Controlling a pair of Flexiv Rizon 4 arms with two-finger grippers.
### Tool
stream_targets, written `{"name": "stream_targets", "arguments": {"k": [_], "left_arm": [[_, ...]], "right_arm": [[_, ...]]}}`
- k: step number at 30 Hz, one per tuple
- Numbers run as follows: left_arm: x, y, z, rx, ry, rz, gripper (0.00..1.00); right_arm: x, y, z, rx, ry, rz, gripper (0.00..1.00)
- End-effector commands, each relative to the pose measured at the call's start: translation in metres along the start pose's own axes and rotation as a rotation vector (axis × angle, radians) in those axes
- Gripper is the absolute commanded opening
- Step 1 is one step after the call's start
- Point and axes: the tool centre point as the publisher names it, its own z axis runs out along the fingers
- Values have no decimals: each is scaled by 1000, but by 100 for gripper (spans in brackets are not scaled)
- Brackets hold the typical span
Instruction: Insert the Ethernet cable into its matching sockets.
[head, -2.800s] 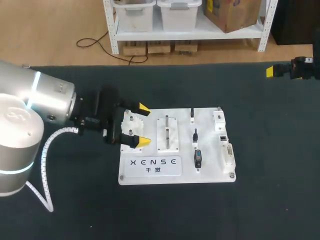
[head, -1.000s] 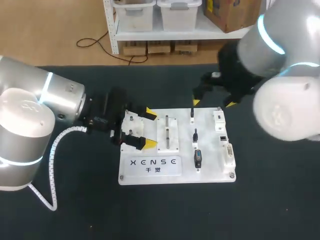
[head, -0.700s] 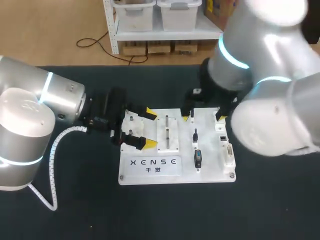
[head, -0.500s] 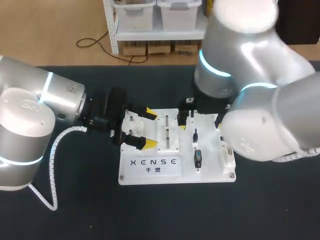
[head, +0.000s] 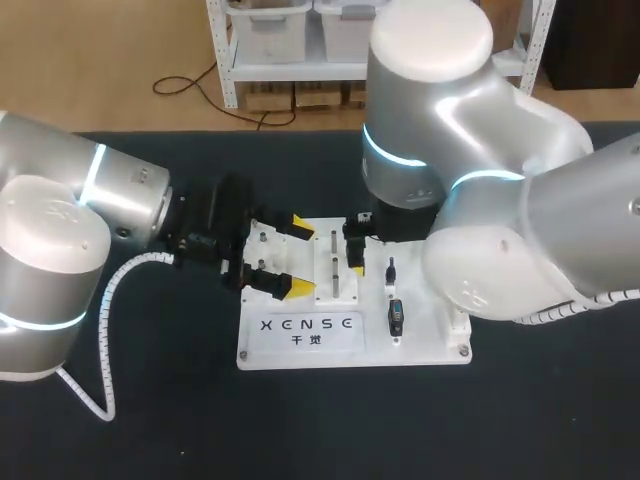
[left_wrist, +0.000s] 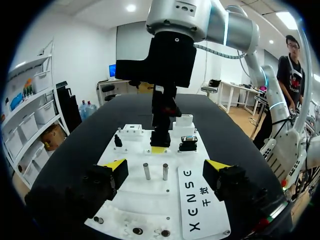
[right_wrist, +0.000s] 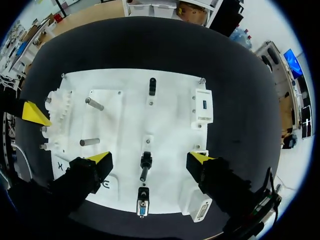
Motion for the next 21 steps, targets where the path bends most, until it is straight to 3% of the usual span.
{"name": "stream_targets", "arguments": {"k": [1,4,5,6,7,8,12,17,19,20,21], "left_arm": [[2,0,0,-1,-5,2,100],[2,0,0,-1,-5,2,100],[2,0,0,-1,-5,2,100],[2,0,0,-1,-5,2,100],[2,0,0,-1,-5,2,100],[2,0,0,-1,-5,2,100],[2,0,0,-1,-5,2,100],[2,0,0,-1,-5,2,100],[2,0,0,-1,-5,2,100],[2,0,0,-1,-5,2,100],[2,0,0,-1,-5,2,100]], "right_arm": [[0,1,5,1,16,-4,100],[0,0,6,4,17,-3,99],[0,0,7,5,18,-3,95],[-1,0,7,6,18,-3,85],[-1,-1,7,7,18,-3,64],[-1,0,7,7,18,-4,49],[0,1,8,6,25,-15,42],[0,1,8,4,32,-25,24],[0,1,8,4,34,-28,13],[0,1,8,4,35,-28,0],[0,1,8,3,35,-29,0]]}}
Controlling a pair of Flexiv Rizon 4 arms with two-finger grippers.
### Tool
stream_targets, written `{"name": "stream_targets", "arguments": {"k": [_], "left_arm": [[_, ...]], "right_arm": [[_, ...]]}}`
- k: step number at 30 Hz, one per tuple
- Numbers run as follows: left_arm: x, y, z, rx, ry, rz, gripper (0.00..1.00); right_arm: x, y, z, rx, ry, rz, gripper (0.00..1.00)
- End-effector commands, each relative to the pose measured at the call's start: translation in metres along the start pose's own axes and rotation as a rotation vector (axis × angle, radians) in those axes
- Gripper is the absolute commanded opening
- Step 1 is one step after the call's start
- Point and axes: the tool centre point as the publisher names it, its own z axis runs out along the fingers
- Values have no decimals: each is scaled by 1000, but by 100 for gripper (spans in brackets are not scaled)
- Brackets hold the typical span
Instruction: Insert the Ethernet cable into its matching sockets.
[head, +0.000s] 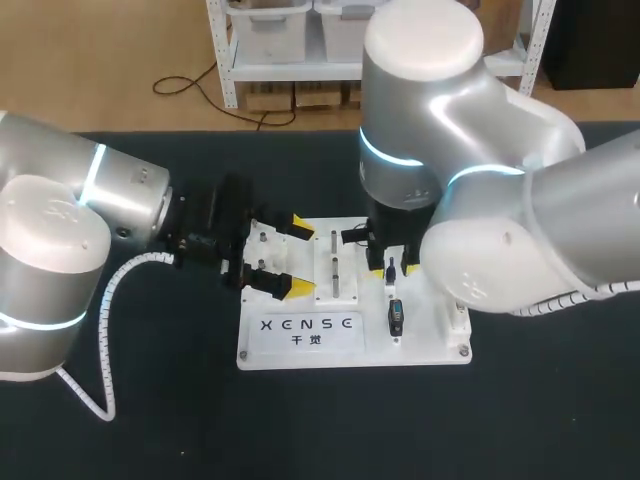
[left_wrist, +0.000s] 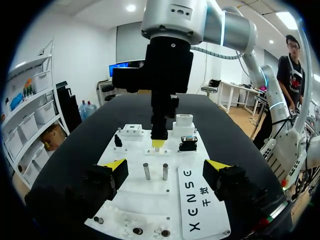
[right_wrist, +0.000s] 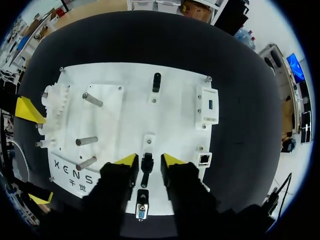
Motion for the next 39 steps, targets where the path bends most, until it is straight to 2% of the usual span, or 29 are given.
{"name": "stream_targets", "arguments": {"k": [1,7,14,21,30,39], "left_arm": [[2,0,0,-1,-4,2,100],[2,0,0,-1,-4,2,100],[2,0,0,-1,-4,2,100],[2,0,0,-1,-4,2,100],[2,0,0,-1,-4,2,100],[2,0,0,-1,-4,2,100]], "right_arm": [[-1,0,0,-1,4,-2,0],[-2,-1,-1,-19,4,-13,0],[-9,-5,-19,-38,-11,-26,0],[-9,-26,-31,-23,7,2,0],[-9,-60,-27,18,18,55,0],[-5,-72,-20,34,34,74,0]]}}
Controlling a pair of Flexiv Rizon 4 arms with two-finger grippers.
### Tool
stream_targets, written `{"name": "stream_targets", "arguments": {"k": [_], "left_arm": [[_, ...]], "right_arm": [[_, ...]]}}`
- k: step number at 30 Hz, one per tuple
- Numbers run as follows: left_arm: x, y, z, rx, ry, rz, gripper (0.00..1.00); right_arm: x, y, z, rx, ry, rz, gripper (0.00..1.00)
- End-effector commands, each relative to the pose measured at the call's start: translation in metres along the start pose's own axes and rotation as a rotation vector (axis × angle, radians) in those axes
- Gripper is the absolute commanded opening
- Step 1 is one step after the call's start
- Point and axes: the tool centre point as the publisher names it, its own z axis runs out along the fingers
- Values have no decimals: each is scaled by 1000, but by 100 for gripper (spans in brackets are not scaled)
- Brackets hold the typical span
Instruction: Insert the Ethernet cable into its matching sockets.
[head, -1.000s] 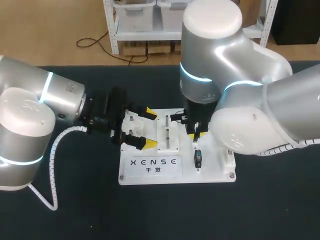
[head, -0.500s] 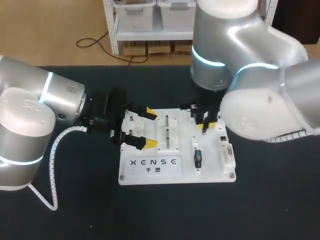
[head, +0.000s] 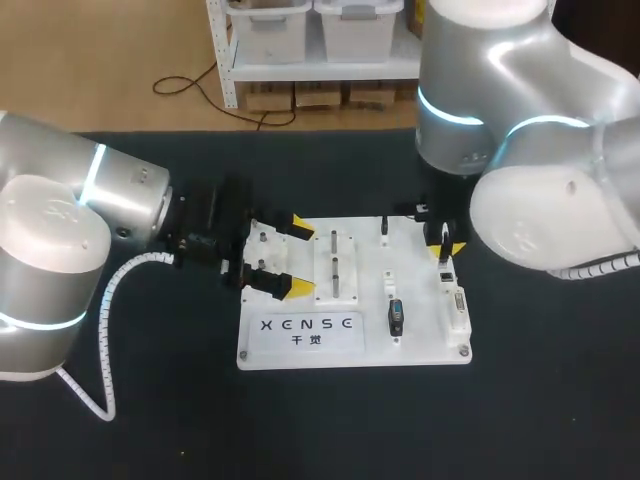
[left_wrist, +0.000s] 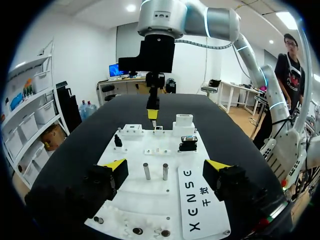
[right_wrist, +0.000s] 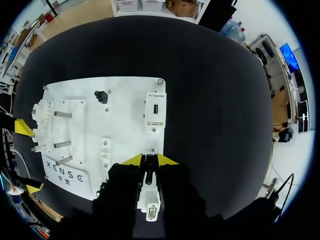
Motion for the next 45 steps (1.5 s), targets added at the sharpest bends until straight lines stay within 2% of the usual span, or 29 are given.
{"name": "stream_targets", "arguments": {"k": [1,20,45], "left_arm": [[2,0,0,-1,-5,2,100],[2,0,0,-1,-5,2,100],[2,0,0,-1,-5,2,100]], "right_arm": [[3,-2,3,-1,0,-2,0],[10,-4,10,-1,29,-17,0],[12,-7,17,1,25,-37,0]]}}
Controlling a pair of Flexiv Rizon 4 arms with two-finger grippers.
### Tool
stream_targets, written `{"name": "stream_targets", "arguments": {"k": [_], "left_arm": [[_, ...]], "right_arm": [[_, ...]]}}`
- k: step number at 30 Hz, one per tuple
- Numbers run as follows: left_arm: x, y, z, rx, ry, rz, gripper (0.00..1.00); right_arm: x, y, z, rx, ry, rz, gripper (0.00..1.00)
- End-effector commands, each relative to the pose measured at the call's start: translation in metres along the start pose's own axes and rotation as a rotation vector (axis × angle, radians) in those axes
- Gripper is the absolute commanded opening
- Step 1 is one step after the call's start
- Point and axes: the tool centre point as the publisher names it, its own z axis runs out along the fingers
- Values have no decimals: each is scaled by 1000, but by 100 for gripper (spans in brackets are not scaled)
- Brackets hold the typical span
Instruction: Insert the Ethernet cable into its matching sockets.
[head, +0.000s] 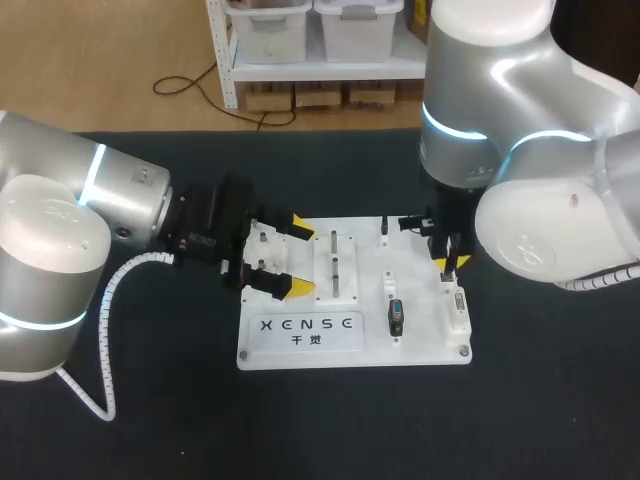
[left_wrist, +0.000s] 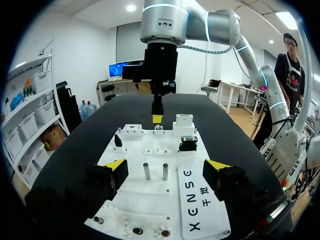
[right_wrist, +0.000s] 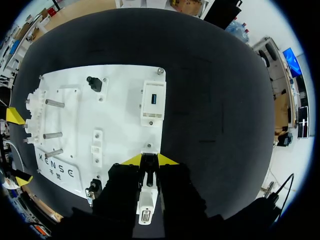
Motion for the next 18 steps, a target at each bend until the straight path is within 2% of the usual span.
{"name": "stream_targets", "arguments": {"k": [1,18], "left_arm": [[2,0,0,-1,-5,2,100],[2,0,0,-1,-5,2,100]], "right_arm": [[0,-1,3,-3,1,3,0],[3,1,24,-1,26,15,0]]}}
